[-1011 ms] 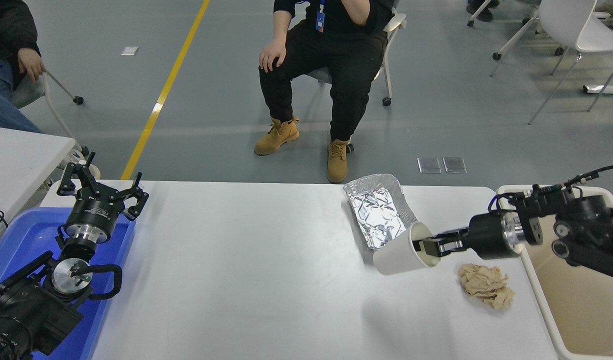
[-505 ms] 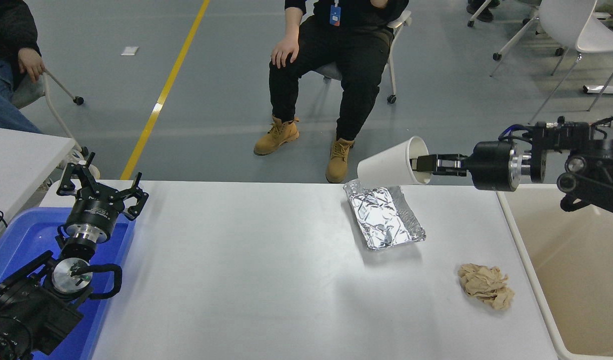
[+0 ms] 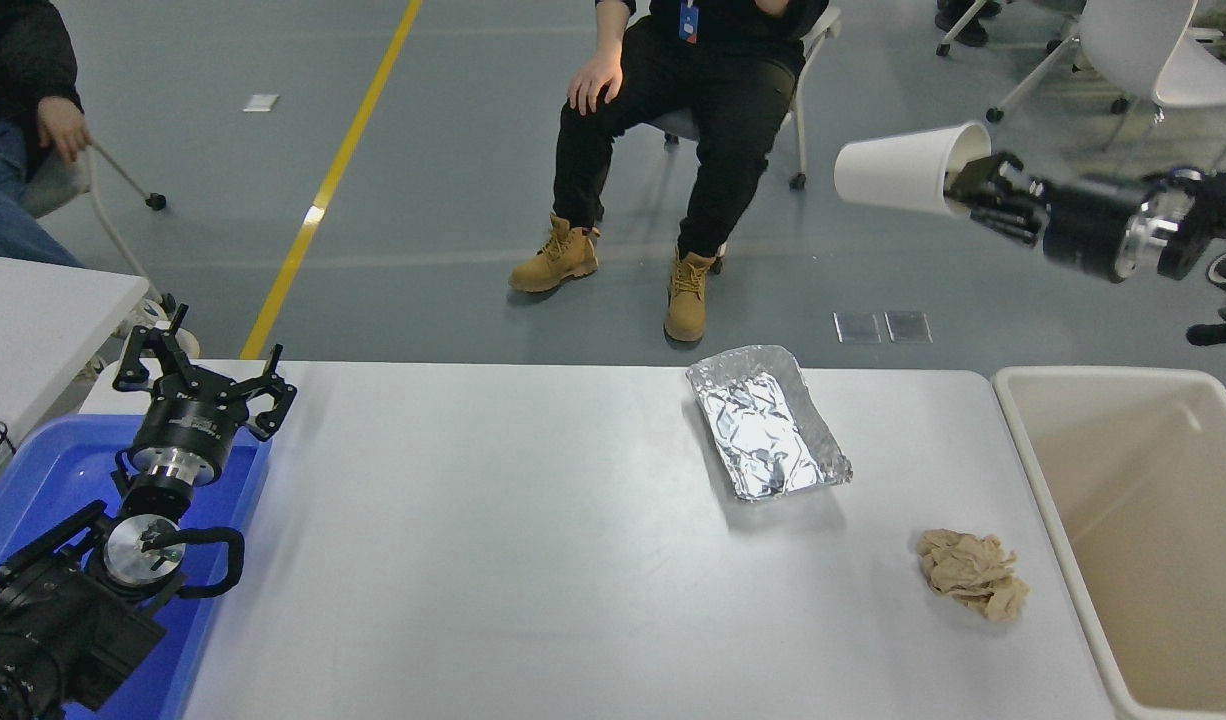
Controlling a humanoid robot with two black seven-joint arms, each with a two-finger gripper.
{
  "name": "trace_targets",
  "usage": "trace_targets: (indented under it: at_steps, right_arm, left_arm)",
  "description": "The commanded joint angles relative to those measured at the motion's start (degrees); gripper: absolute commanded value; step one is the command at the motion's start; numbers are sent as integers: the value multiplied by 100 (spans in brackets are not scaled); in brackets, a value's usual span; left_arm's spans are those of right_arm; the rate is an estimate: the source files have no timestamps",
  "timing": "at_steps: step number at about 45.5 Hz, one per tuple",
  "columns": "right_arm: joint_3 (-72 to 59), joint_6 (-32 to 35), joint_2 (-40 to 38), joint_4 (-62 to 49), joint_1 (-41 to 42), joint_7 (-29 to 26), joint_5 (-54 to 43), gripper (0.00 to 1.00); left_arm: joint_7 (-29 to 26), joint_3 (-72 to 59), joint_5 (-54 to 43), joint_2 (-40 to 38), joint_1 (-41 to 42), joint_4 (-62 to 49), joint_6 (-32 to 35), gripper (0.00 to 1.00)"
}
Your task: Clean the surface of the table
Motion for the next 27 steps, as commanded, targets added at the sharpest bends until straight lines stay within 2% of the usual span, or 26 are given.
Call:
trace_targets:
  at_steps: [1,19,27]
  right_arm:
    - [-7,8,56,-1513,-498,0,532,0]
    - [-69,-10,144,-3113,-1412,-97,858,0]
    - [-60,-27,144,-3377,-1738,-623,858,0]
  left_arm:
    - [1,0,0,0,0,3,0,100]
    - [1,0,0,0,0,3,0,100]
    - [1,0,0,0,0,-6,0,100]
